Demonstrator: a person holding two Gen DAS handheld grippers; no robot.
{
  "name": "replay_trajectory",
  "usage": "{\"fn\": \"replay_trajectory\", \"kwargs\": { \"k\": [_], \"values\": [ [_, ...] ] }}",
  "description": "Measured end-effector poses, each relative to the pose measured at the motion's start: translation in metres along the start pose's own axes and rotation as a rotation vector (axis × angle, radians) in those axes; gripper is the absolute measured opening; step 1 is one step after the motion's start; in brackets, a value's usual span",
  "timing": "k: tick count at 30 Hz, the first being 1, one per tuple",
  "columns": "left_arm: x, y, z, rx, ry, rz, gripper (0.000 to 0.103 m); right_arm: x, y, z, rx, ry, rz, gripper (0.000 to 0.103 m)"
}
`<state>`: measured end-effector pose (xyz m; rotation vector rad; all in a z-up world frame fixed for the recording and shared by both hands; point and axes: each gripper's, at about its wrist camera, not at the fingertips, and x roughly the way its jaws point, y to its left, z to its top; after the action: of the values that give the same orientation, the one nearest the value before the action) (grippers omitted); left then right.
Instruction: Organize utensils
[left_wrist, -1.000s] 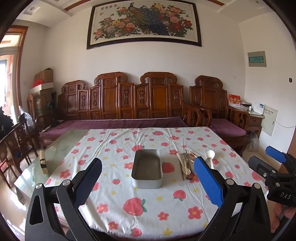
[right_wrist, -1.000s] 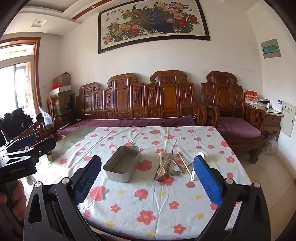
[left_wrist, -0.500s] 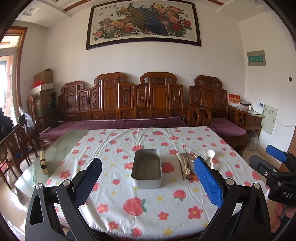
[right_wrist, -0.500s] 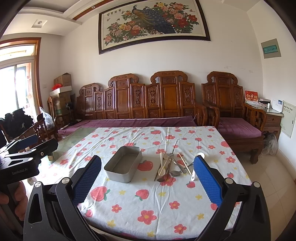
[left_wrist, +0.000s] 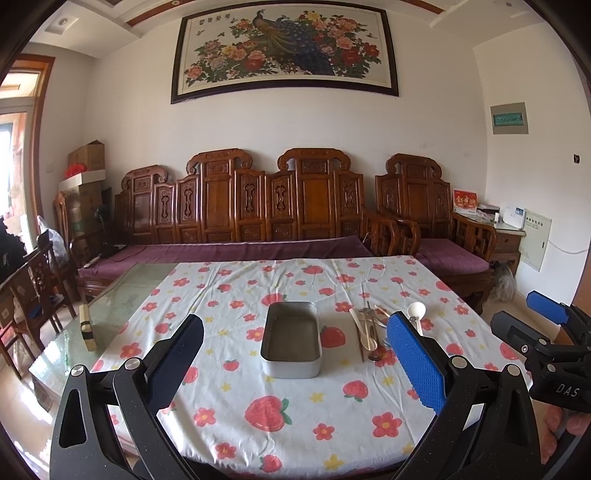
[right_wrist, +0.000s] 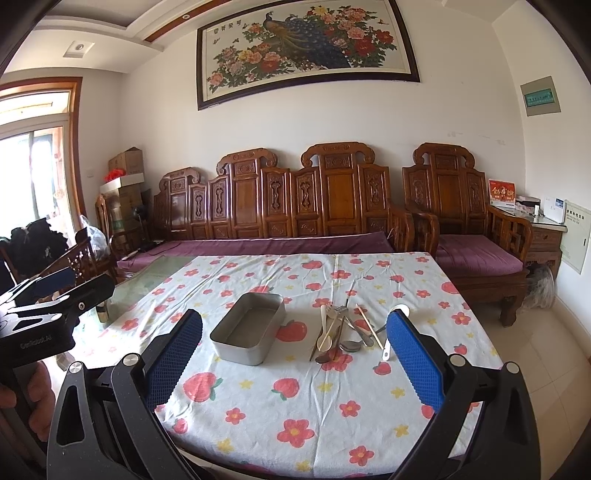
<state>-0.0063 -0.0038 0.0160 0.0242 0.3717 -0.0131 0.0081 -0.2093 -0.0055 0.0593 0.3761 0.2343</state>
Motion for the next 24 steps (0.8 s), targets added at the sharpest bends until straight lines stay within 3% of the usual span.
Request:
{"fn": "replay_trajectory", "kwargs": {
  "k": [24],
  "values": [
    [-0.002,-0.0015,-0.0017,0.002,-0.007,-0.002,0.097,-0.0021,0.0012,0.0,0.002,-0.004,0.002,0.1]
  ]
}}
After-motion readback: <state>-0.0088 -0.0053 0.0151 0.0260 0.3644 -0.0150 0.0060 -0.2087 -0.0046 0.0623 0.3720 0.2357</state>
